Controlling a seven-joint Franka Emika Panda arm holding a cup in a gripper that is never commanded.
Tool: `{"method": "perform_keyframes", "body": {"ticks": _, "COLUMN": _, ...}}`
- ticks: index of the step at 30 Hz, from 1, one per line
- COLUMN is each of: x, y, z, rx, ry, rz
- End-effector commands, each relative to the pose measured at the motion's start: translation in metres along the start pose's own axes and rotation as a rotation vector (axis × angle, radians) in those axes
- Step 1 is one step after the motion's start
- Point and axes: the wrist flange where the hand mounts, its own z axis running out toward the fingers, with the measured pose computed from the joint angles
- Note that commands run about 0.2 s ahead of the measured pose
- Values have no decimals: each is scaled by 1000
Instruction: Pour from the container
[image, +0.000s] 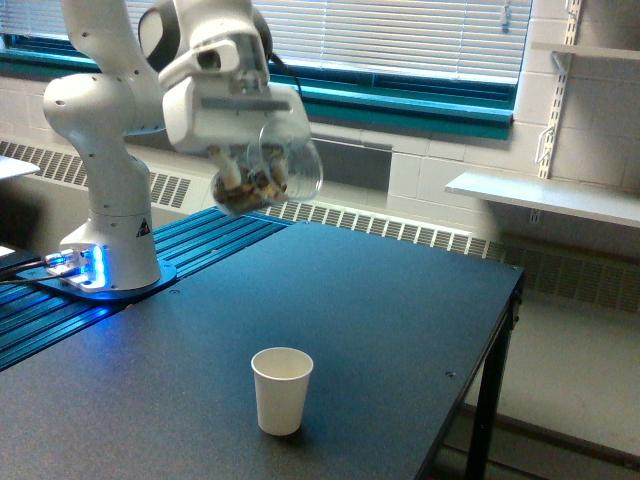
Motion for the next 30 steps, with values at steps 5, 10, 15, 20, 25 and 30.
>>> {"method": "perform_keyframes", "body": {"ticks": 5, "x": -38, "y": 30, "z": 35, "rx": -53, "ry": -83, "rz": -4}}
{"method": "perform_keyframes", "body": {"ticks": 10, "x": -58, "y": 50, "z": 52, "rx": -98, "ry": -134, "rz": -1}}
{"method": "perform_keyframes", "body": {"ticks": 15, "x": -64, "y": 57, "z": 60, "rx": -117, "ry": -152, "rz": -3}}
{"method": "perform_keyframes", "body": {"ticks": 20, "x": -61, "y": 53, "z": 64, "rx": -113, "ry": -153, "rz": -11}}
{"method": "perform_keyframes", "body": {"ticks": 25, "x": -58, "y": 47, "z": 68, "rx": -114, "ry": -156, "rz": -23}}
{"method": "perform_keyframes", "body": {"ticks": 30, "x": -54, "y": 42, "z": 74, "rx": -120, "ry": -164, "rz": -31}}
